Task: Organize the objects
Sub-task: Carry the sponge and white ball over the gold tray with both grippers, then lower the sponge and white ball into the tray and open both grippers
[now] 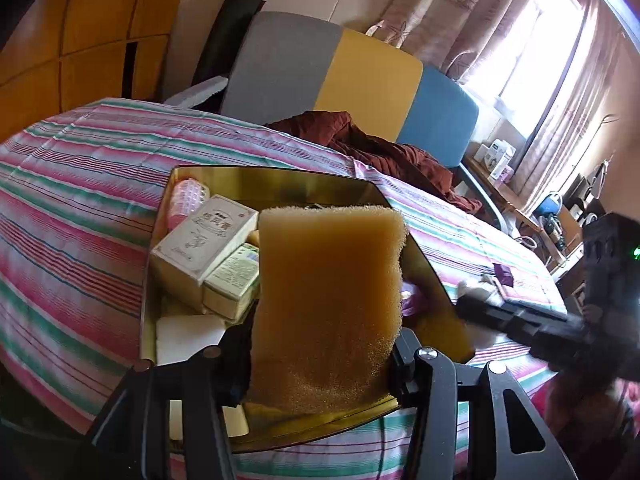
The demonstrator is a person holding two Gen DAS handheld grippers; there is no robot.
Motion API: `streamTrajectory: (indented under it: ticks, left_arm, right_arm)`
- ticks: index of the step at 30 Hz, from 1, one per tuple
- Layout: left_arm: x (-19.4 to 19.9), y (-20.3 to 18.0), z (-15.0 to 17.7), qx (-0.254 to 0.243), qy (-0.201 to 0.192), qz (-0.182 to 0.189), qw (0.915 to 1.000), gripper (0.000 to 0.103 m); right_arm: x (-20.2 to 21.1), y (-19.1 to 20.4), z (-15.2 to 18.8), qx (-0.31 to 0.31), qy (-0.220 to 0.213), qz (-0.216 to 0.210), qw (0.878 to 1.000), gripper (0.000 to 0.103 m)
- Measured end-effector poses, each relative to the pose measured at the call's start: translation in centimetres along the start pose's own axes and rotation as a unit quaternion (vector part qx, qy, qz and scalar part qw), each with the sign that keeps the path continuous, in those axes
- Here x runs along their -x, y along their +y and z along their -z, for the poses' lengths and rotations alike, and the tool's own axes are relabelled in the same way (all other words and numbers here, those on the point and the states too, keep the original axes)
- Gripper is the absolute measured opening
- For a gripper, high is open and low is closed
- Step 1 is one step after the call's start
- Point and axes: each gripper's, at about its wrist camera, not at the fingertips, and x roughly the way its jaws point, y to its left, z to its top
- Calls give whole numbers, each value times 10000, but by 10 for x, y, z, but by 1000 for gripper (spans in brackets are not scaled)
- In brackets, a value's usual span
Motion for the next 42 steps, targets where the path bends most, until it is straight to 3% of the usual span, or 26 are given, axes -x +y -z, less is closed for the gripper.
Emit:
streamTrajectory:
  ticks: [6, 8, 10, 13, 19, 24, 27, 28, 34, 42]
  left_arm:
    - [-15, -6, -8, 96, 69, 90, 9999, 55]
    - [-24, -6, -11, 166, 135, 94, 9997, 71]
    - [-30, -5, -12, 289, 205, 58, 9994, 75]
    - [-34, -2, -9, 323, 274, -43, 9991, 77]
    - [-22, 10, 2, 310, 139, -299, 9990, 77]
    - [-15, 10, 7, -52, -68, -688, 9976, 77]
    - [-30, 7, 10, -273, 170, -968, 9948, 72]
    - [-35, 8, 11, -238, 272, -993, 9944, 66]
    - [-51, 13, 15, -56, 511, -1035, 9933, 63]
    - [-27, 2, 14, -224, 102, -1032, 9944, 70]
  right_arm:
    - [-16, 8, 11, -44, 178, -71, 9998, 45]
    - [-23, 12, 13, 3, 271, -44, 9996, 52]
    - [-29, 17, 17, 116, 374, 101, 9992, 69]
    - [-35, 23, 24, 243, 484, 214, 9983, 78]
    - [-35, 21, 28, 213, 497, 154, 9984, 78]
    - [-25, 22, 29, 237, 353, 244, 9988, 79]
    - [-21, 23, 29, 211, 289, 311, 9989, 79]
    - [-20, 22, 30, 197, 278, 334, 9989, 79]
    - [-16, 18, 33, 116, 286, 450, 9985, 79]
    - [-14, 18, 33, 130, 199, 497, 9985, 80]
